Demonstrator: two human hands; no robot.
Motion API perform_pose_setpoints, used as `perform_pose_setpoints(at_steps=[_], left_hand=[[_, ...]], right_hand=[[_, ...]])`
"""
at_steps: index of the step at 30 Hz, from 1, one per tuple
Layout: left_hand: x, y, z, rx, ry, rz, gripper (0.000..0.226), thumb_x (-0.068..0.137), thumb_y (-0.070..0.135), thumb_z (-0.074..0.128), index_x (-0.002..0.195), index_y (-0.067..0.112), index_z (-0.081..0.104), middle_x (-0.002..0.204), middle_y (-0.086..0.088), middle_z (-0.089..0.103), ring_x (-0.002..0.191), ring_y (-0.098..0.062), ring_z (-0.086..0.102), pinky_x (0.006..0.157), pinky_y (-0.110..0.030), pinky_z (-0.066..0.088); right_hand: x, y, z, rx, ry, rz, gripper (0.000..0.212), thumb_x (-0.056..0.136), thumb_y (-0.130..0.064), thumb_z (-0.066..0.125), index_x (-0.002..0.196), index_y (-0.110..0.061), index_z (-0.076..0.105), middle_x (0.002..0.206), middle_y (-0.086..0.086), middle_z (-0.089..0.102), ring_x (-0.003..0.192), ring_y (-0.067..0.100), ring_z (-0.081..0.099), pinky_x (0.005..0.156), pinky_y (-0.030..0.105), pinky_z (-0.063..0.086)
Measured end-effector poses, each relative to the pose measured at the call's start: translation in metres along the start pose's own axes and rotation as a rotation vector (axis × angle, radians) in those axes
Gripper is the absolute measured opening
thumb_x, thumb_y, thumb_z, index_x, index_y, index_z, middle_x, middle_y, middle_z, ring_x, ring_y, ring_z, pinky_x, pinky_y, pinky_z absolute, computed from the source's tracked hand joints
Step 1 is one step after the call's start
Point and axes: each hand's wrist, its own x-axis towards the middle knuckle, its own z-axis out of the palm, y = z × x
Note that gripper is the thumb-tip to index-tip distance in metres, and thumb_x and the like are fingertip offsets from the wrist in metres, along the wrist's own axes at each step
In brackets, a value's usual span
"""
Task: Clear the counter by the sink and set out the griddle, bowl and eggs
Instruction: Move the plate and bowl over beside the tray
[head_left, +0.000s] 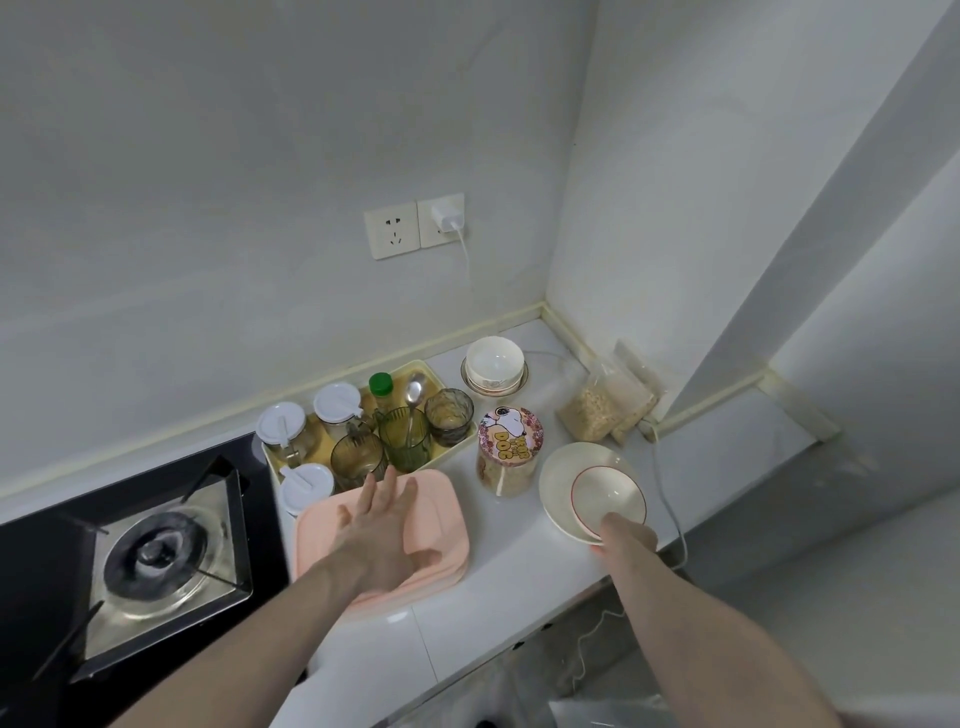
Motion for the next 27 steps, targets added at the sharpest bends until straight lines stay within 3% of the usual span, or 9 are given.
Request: perform_pose_setpoints(at_steps=[2, 6, 13, 20, 24, 27], left_hand=[[0.0, 0.001, 0.0, 0.0, 0.001, 0.001, 0.113, 0.087, 0.07, 0.062, 0.164, 0.028, -0.009, 0.168, 0.0, -0.028, 0.156, -0.027, -0.022, 0.125, -0.061, 0.004], [0.002, 0.0, 0.001, -0.003, 0.005, -0.005, 0.113, 0.086, 0.07, 0.062, 0.164, 0.029, -0.008, 0.167, 0.001, -0.028, 0.156, -0.027, -0.022, 0.125, -0.062, 0.005], [0.004, 0.0, 0.004, -0.007, 0.003, -0.015, 0.113, 0.086, 0.07, 0.063, 0.163, 0.03, -0.009, 0.167, 0.003, -0.03, 0.156, -0.027, -0.024, 0.125, -0.062, 0.004], [0.001, 0.001, 0.002, -0.01, -0.006, -0.01, 0.112, 0.087, 0.069, 0.063, 0.163, 0.03, -0.009, 0.168, 0.001, -0.028, 0.155, -0.028, -0.023, 0.125, -0.061, 0.002], [-0.005, 0.0, 0.004, -0.031, 0.033, -0.006, 0.111, 0.087, 0.068, 0.063, 0.164, 0.029, -0.006, 0.168, 0.0, -0.026, 0.156, -0.028, -0.022, 0.124, -0.061, 0.001], [-0.019, -0.001, 0.009, -0.104, 0.119, 0.009, 0.098, 0.091, 0.064, 0.061, 0.165, 0.029, 0.006, 0.17, -0.001, -0.02, 0.158, -0.029, -0.015, 0.126, -0.056, 0.003]], right_hand=[[0.002, 0.0, 0.001, -0.088, 0.006, -0.026, 0.051, 0.08, -0.009, 0.067, 0.129, 0.002, 0.053, 0.114, 0.02, 0.062, 0.072, 0.03, 0.06, 0.078, 0.041, 0.061], [0.022, 0.002, 0.012, -0.22, 0.054, -0.055, 0.07, 0.072, -0.01, 0.073, 0.137, -0.005, 0.045, 0.131, 0.023, 0.055, 0.107, 0.041, 0.063, 0.088, 0.051, 0.06], [-0.001, -0.007, 0.01, -0.278, 0.097, -0.111, 0.072, 0.082, -0.014, 0.069, 0.144, -0.007, 0.034, 0.141, 0.021, 0.041, 0.12, 0.043, 0.054, 0.095, 0.048, 0.052], [-0.032, 0.005, 0.013, -0.056, 0.033, -0.036, 0.076, 0.087, -0.019, 0.065, 0.152, -0.01, 0.027, 0.152, 0.019, 0.031, 0.129, 0.043, 0.047, 0.101, 0.05, 0.046], [-0.07, 0.031, 0.01, 0.024, 0.005, -0.078, 0.079, 0.087, -0.023, 0.069, 0.153, -0.011, 0.029, 0.156, 0.019, 0.029, 0.132, 0.043, 0.046, 0.103, 0.052, 0.047], [-0.106, 0.043, 0.008, 0.074, -0.048, -0.157, 0.077, 0.087, -0.019, 0.073, 0.152, -0.013, 0.031, 0.155, 0.018, 0.028, 0.133, 0.043, 0.044, 0.105, 0.053, 0.045]])
